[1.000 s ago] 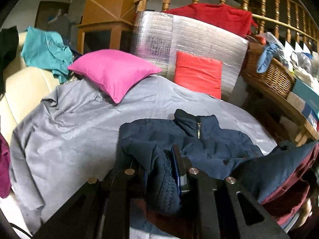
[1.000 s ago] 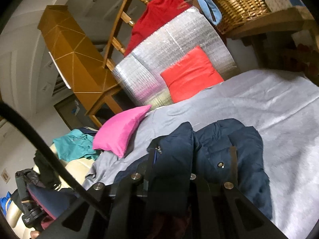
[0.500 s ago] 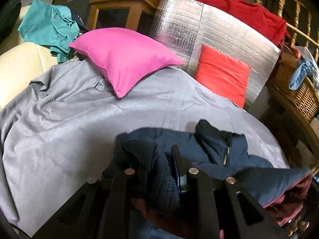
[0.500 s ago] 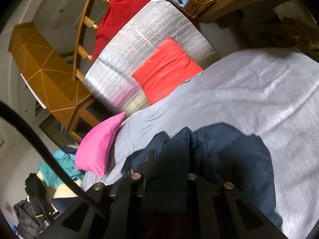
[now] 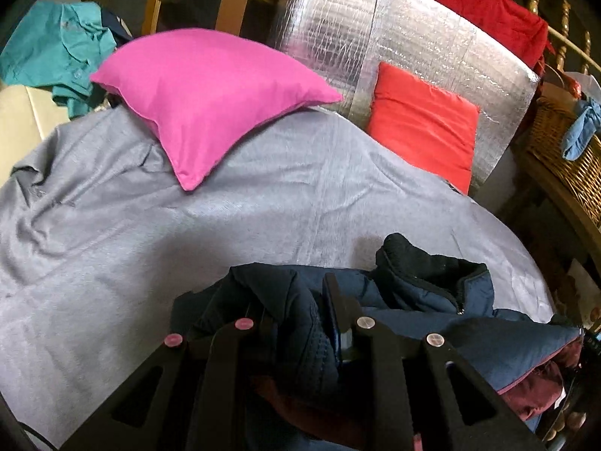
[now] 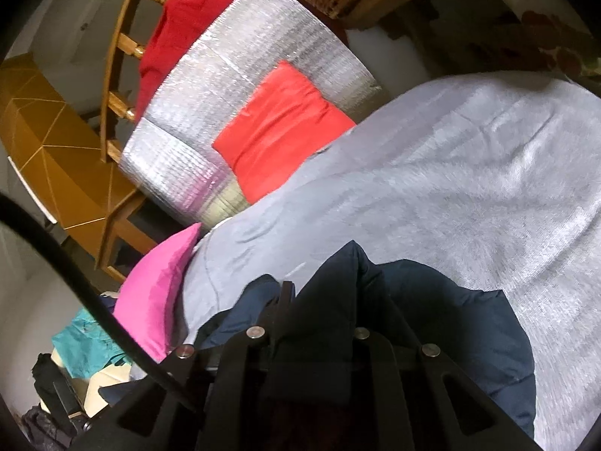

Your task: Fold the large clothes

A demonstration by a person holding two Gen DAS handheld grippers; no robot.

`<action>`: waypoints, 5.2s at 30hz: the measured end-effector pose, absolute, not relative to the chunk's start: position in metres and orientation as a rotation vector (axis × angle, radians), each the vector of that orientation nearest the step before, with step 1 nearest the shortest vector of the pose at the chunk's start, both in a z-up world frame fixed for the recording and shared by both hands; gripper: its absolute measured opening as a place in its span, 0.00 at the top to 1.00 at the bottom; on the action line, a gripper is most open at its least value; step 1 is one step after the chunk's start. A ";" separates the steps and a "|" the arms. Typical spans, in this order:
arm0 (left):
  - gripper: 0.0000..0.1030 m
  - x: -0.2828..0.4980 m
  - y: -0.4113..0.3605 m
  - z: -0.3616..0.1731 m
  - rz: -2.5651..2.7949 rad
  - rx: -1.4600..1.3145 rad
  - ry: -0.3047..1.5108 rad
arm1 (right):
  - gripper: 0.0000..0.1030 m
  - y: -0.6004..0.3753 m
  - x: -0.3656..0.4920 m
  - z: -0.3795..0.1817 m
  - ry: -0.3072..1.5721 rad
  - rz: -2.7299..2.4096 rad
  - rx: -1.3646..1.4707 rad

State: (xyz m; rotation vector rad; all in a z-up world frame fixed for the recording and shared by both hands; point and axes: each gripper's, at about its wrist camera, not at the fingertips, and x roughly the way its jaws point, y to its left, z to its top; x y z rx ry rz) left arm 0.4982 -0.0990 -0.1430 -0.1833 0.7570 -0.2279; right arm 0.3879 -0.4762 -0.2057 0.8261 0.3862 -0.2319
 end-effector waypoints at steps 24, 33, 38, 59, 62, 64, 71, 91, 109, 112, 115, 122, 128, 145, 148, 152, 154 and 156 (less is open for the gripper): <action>0.41 0.517 -0.097 -0.165 -0.319 -0.266 0.895 | 0.31 -0.494 0.403 -0.232 0.473 -0.137 0.943; 0.18 0.512 -0.058 -0.156 -0.258 -0.416 0.854 | 0.31 -0.497 0.400 -0.235 0.464 -0.128 0.989; 0.18 0.515 -0.052 -0.159 -0.250 -0.424 0.867 | 0.30 -0.498 0.397 -0.236 0.458 -0.127 1.002; 0.18 0.496 0.005 -0.141 -0.156 -0.480 0.809 | 0.16 -0.521 0.334 -0.186 0.266 -0.133 1.069; 0.17 0.493 0.004 -0.144 -0.159 -0.480 0.825 | 0.16 -0.523 0.325 -0.183 0.264 -0.134 1.062; 0.17 0.492 -0.001 -0.147 -0.164 -0.479 0.848 | 0.16 -0.518 0.325 -0.182 0.280 -0.138 1.037; 0.17 0.487 -0.028 -0.151 -0.169 -0.378 0.867 | 0.19 -0.484 0.342 -0.173 0.367 -0.136 0.887; 0.17 0.498 -0.009 -0.153 -0.021 -0.327 0.943 | 0.50 -0.433 0.496 -0.212 0.791 -0.202 0.699; 0.17 0.492 0.035 -0.146 0.029 -0.403 0.945 | 0.48 -0.221 0.564 -0.194 1.013 0.232 0.456; 0.17 0.493 0.036 -0.147 0.022 -0.409 0.952 | 0.48 -0.206 0.598 -0.210 1.073 0.173 0.404; 0.17 0.493 0.036 -0.148 0.015 -0.409 0.957 | 0.48 -0.208 0.620 -0.214 1.032 0.107 0.415; 0.17 0.496 0.022 -0.154 -0.036 -0.336 1.001 | 0.45 -0.237 0.617 -0.193 0.868 0.054 0.544; 0.17 0.489 0.011 -0.157 -0.064 -0.310 1.014 | 0.29 -0.302 0.536 -0.149 0.703 0.002 0.609; 0.17 0.488 -0.034 -0.189 -0.108 -0.155 1.101 | 0.18 -0.491 0.302 -0.208 0.636 -0.307 0.994; 0.16 0.487 -0.037 -0.191 -0.112 -0.127 1.087 | 0.18 -0.486 0.309 -0.209 0.662 -0.287 0.947; 0.33 0.482 -0.045 -0.190 -0.144 -0.088 1.055 | 0.52 -0.477 0.327 -0.222 0.759 -0.305 0.832; 0.60 0.480 -0.050 -0.185 -0.200 -0.114 1.049 | 0.65 -0.468 0.329 -0.219 0.777 -0.331 0.767; 0.61 0.478 -0.056 -0.182 -0.191 -0.077 1.032 | 0.80 -0.459 0.327 -0.207 0.756 -0.328 0.722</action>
